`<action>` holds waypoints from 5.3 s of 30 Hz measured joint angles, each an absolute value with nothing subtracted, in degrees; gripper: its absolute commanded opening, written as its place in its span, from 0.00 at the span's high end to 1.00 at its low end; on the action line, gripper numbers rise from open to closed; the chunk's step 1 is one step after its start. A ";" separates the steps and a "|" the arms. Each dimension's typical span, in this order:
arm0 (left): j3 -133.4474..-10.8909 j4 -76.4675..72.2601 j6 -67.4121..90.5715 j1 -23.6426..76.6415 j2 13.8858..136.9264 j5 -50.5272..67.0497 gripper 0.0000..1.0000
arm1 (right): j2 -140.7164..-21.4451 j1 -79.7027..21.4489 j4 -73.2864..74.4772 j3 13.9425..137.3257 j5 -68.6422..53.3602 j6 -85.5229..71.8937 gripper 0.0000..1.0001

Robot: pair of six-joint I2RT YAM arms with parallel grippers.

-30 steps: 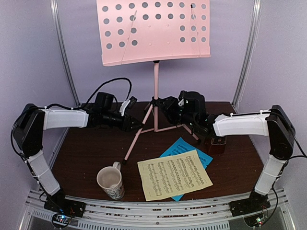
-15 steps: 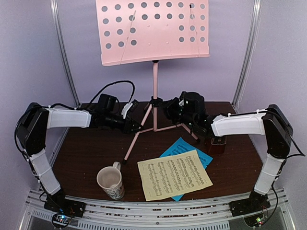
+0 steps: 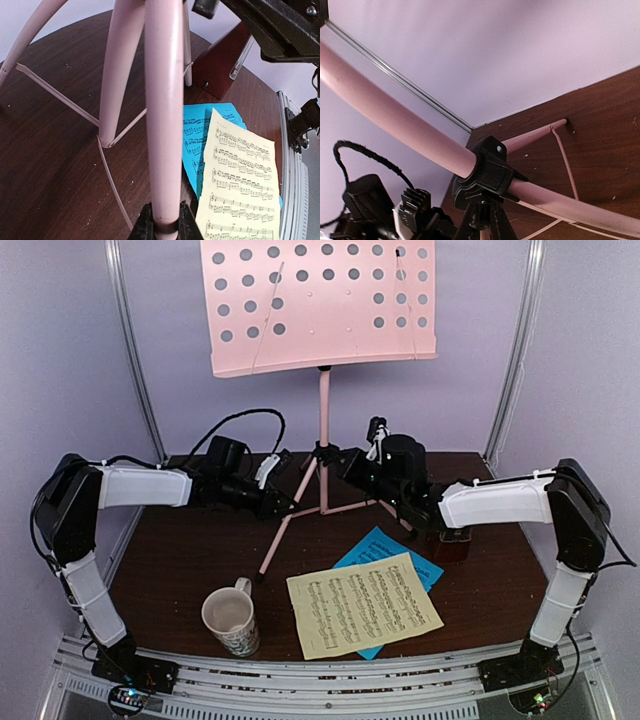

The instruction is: Pack up the instrument practice props

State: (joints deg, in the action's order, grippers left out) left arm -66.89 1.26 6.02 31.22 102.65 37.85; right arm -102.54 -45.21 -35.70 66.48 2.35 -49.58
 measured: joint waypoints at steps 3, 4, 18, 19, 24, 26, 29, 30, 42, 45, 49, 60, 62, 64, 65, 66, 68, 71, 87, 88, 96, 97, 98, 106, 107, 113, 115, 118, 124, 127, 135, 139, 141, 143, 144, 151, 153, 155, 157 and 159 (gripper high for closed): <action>-66.98 1.41 6.02 31.22 102.65 37.74 1.00 | -102.43 -46.83 -32.56 68.20 6.87 -36.93 1.00; -66.98 1.41 6.02 31.22 102.65 37.71 1.00 | -102.43 -47.35 -31.51 68.77 8.29 -33.41 1.00; -67.00 1.78 4.97 32.05 102.65 38.15 1.00 | -106.02 -57.36 -28.88 73.38 35.70 33.28 1.00; -67.00 1.78 4.97 32.05 102.65 38.17 1.00 | -106.94 -57.89 -30.61 73.45 37.41 37.78 1.00; -67.00 1.80 4.99 32.05 102.65 38.15 1.00 | -110.93 -59.55 -40.99 72.88 43.35 56.88 0.73; -67.00 1.80 4.99 32.05 102.65 38.09 1.00 | -110.78 -60.27 -40.93 72.38 42.87 57.84 0.57; -67.09 1.74 5.06 32.05 102.65 37.76 1.00 | -108.90 -61.91 -38.11 71.72 39.68 52.25 0.33; -67.09 1.74 5.06 32.05 102.65 37.71 1.00 | -107.68 -62.30 -36.80 71.18 38.24 49.28 0.29; -67.18 1.80 5.06 32.05 102.65 37.30 1.00 | -94.48 -51.24 -31.40 61.52 14.48 -14.20 0.25; -67.20 1.80 5.08 32.05 102.65 37.21 1.00 | -95.92 -47.16 -31.27 60.38 8.95 -30.20 0.27; -67.20 1.80 5.08 32.05 102.65 37.10 1.00 | -97.89 -45.65 -31.31 60.80 3.01 -45.74 0.28; -67.20 1.80 5.08 32.05 102.65 36.95 1.00 | -101.34 -44.36 -38.39 62.37 -1.74 -65.87 0.35; -67.22 1.80 5.10 32.05 102.65 36.95 1.00 | -102.61 -44.10 -40.42 62.37 -1.98 -68.82 0.38; -67.20 1.80 5.08 32.05 102.65 36.95 1.00 | -103.57 -43.88 -41.45 62.37 -2.04 -70.57 0.47; -67.22 1.80 5.10 32.05 102.65 36.93 1.00 | -104.03 -43.70 -42.37 62.37 -2.09 -71.57 0.53; -67.22 1.80 5.10 32.05 102.65 36.93 1.00 | -104.33 -43.64 -42.98 62.41 -2.39 -72.29 0.59; -67.22 1.78 5.10 32.05 102.65 36.86 1.00 | -104.60 -43.64 -44.16 62.46 -2.79 -73.82 0.71; -67.22 1.78 5.10 32.08 102.65 36.82 1.00 | -104.60 -43.57 -45.19 62.63 -2.83 -74.91 0.83; -67.31 1.80 4.95 32.56 102.65 36.51 1.00 | -102.43 -47.00 -40.49 62.67 5.13 -54.13 1.00; -67.31 1.91 4.86 32.58 102.65 36.56 1.00 | -102.30 -47.81 -39.09 63.22 7.53 -48.73 1.00; -67.31 2.52 4.32 32.73 102.65 37.93 1.00 | -102.35 -53.82 -28.47 68.25 26.24 -2.31 1.00; -67.31 2.68 4.14 32.80 102.65 38.20 1.00 | -102.39 -54.37 -28.05 68.40 27.86 2.57 1.00; -67.31 2.72 4.05 32.84 102.65 38.35 1.00 | -102.56 -54.94 -27.55 68.77 29.80 8.32 1.00; -67.42 3.01 3.97 32.80 102.65 38.24 1.00 | -108.05 -58.22 -32.77 72.10 43.33 46.39 0.67; -67.42 2.98 3.97 32.80 102.65 38.17 1.00 | -108.03 -58.22 -32.64 72.10 43.13 47.18 0.55; -67.66 2.98 4.34 32.73 102.65 37.21 1.00 | -102.72 -59.29 -27.97 70.54 34.83 37.04 0.28; -67.68 3.01 4.36 32.73 102.65 37.17 1.00 | -98.13 -58.96 -27.16 68.31 29.93 28.67 0.27; -67.75 3.09 4.36 32.73 102.65 37.08 1.00 | -91.81 -56.01 -28.03 64.82 22.59 12.40 0.26; -67.75 3.09 4.36 32.73 102.65 37.06 1.00 | -89.14 -46.72 -31.44 57.49 12.12 -24.67 0.30; -67.75 3.09 4.36 32.73 102.65 37.04 1.00 | -91.70 -44.73 -31.42 56.40 8.23 -40.14 0.31; -67.77 3.09 4.36 32.73 102.65 37.06 1.00 | -95.37 -45.01 -34.94 56.77 1.19 -63.90 0.35; -67.77 3.09 4.36 32.73 102.65 37.06 1.00 | -95.96 -45.01 -38.54 56.75 1.10 -72.29 0.38; -67.77 3.11 4.38 32.73 102.65 37.06 1.00 | -96.40 -45.01 -40.16 56.75 1.21 -75.05 0.39; -67.77 3.09 4.38 32.73 102.65 37.06 1.00 | -96.99 -45.01 -41.12 56.77 1.23 -76.90 0.42; -67.77 3.11 4.36 32.73 102.65 37.06 1.00 | -97.45 -45.01 -41.47 56.88 1.21 -77.73 0.44; -67.77 3.11 4.43 32.71 102.65 36.88 1.00 | -100.62 -45.01 -43.03 58.76 0.97 -80.90 0.71; -67.79 3.11 4.43 32.71 102.65 36.84 1.00 | -100.62 -45.01 -43.59 58.89 0.97 -81.58 0.85; -67.81 3.14 4.43 32.71 102.65 36.82 1.00 | -100.62 -45.01 -43.99 58.96 0.99 -81.58 0.94; -67.83 3.14 4.45 32.71 102.65 36.71 1.00 | -100.62 -45.04 -44.34 58.96 1.04 -81.54 0.99; -67.85 3.11 4.47 32.71 102.65 36.53 1.00 | -100.62 -45.15 -44.29 58.96 1.15 -81.45 1.00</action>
State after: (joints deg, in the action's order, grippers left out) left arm -67.85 3.11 4.47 32.71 102.65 36.53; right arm -100.62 -45.15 -44.29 58.96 1.15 -81.45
